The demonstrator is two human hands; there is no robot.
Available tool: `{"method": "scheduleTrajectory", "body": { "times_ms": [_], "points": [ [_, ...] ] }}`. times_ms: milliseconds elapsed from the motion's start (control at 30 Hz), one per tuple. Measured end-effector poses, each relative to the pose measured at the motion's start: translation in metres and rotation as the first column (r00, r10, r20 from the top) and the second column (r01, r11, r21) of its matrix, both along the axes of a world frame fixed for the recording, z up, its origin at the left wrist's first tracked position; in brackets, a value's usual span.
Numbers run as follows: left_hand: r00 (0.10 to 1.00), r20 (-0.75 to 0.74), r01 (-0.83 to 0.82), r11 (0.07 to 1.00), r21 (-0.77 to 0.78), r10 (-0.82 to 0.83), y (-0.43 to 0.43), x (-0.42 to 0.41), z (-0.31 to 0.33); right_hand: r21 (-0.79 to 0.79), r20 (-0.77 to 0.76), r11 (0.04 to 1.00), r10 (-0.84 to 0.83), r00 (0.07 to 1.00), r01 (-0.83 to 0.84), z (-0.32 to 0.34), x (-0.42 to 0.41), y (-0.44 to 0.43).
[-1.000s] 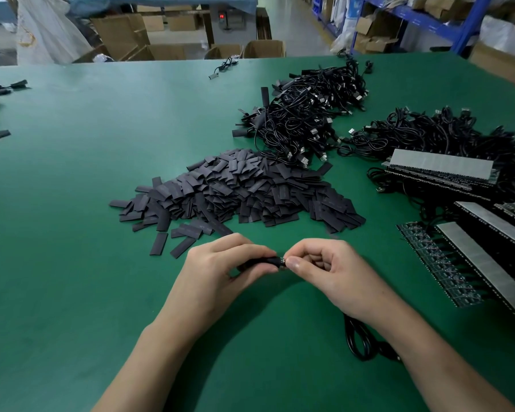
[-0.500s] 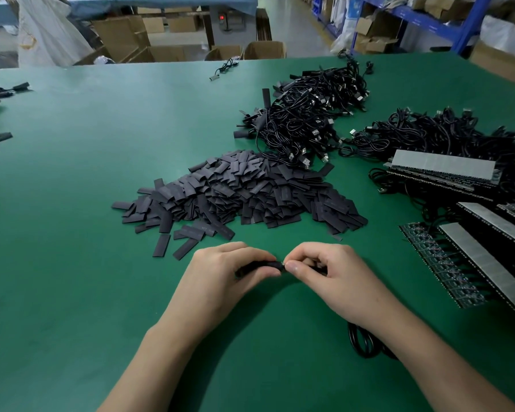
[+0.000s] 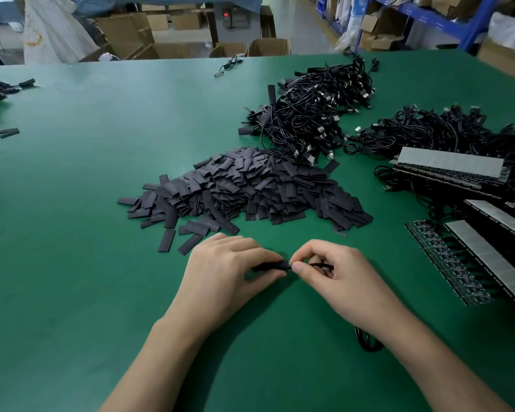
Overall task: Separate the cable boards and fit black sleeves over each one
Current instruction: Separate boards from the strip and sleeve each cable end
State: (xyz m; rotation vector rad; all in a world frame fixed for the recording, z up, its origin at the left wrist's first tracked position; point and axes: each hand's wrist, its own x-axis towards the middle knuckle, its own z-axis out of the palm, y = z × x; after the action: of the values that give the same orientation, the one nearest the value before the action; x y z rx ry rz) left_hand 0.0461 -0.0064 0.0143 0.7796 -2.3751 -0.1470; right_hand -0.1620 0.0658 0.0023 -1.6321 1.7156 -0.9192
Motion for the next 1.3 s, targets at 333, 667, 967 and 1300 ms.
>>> {"method": "scheduleTrajectory", "body": {
  "times_ms": [333,667,967,1300],
  "points": [
    [0.990,-0.142,-0.016,0.993,-0.121,-0.002,0.000,-0.008,-0.004,0.016,0.238,0.998,0.053,0.970,-0.058,0.006,-0.003,0.001],
    [0.984,-0.164,0.060,0.996,-0.061,-0.069,0.000,-0.009,-0.007,-0.006,0.158,0.999,0.052,0.986,-0.052,0.007,-0.003,0.005],
    [0.982,-0.190,0.016,1.000,0.008,-0.014,0.001,-0.011,-0.007,0.016,0.177,0.998,0.060,0.982,-0.064,0.008,-0.005,0.004],
    [0.891,-0.413,-0.093,0.965,0.246,0.191,0.011,-0.016,-0.003,0.048,0.416,0.998,0.009,0.909,-0.032,0.004,-0.005,0.001]
  ]
}}
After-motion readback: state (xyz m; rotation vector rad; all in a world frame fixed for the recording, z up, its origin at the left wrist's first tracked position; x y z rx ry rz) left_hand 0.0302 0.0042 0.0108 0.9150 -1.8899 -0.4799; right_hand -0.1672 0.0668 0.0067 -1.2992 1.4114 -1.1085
